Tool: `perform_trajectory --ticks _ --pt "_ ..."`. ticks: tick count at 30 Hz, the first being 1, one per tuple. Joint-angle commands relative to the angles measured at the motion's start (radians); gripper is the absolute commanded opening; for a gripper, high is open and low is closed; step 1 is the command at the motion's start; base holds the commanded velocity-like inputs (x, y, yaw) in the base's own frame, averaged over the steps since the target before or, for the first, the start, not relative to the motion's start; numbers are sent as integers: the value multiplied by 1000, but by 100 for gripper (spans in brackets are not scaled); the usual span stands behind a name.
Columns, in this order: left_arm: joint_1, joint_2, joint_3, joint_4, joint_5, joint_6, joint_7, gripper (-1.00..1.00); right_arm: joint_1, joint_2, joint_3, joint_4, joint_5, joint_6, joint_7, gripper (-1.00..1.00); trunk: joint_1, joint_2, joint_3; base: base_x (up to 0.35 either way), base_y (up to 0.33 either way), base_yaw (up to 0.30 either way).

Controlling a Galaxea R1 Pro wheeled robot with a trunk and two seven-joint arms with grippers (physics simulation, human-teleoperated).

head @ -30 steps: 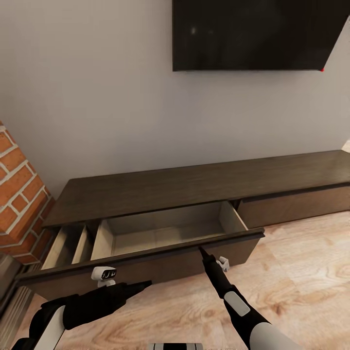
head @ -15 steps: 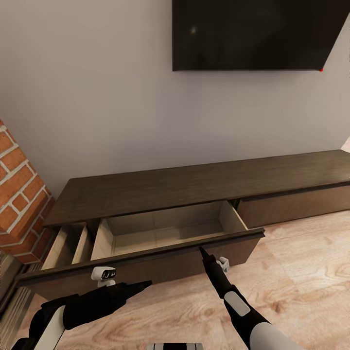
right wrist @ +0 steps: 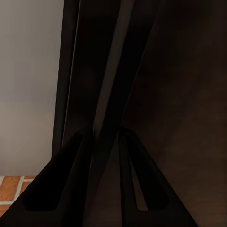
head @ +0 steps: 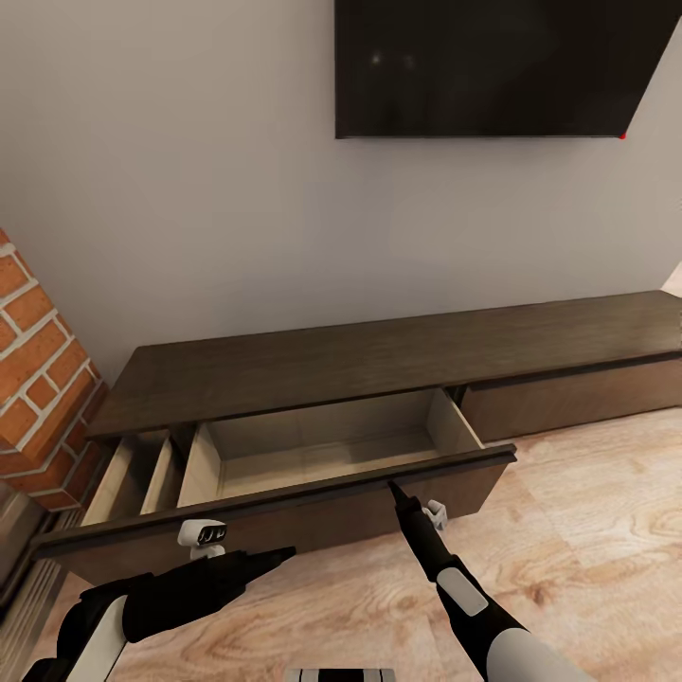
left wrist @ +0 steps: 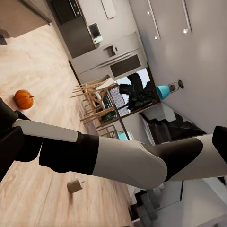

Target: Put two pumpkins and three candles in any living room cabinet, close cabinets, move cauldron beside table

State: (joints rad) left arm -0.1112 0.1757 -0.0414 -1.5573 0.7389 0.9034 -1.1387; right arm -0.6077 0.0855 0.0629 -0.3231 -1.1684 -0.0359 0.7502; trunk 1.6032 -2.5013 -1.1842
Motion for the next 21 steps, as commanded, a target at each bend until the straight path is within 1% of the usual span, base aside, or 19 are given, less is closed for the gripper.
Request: perform_trajectory --ticks 1,13,21 --pt "-1 1 -2 1 5 6 0 100 0 0 77 3 7 -4 1 -100 0 0 -1 -55 0 0" --pt "-1 0 -2 0 5 6 0 100 0 0 77 3 7 -4 0 -100 0 0 -1 -53 0 0" --pt "-1 0 -2 0 5 6 0 100 0 0 77 3 7 -4 0 -100 0 0 -1 -8 0 0"
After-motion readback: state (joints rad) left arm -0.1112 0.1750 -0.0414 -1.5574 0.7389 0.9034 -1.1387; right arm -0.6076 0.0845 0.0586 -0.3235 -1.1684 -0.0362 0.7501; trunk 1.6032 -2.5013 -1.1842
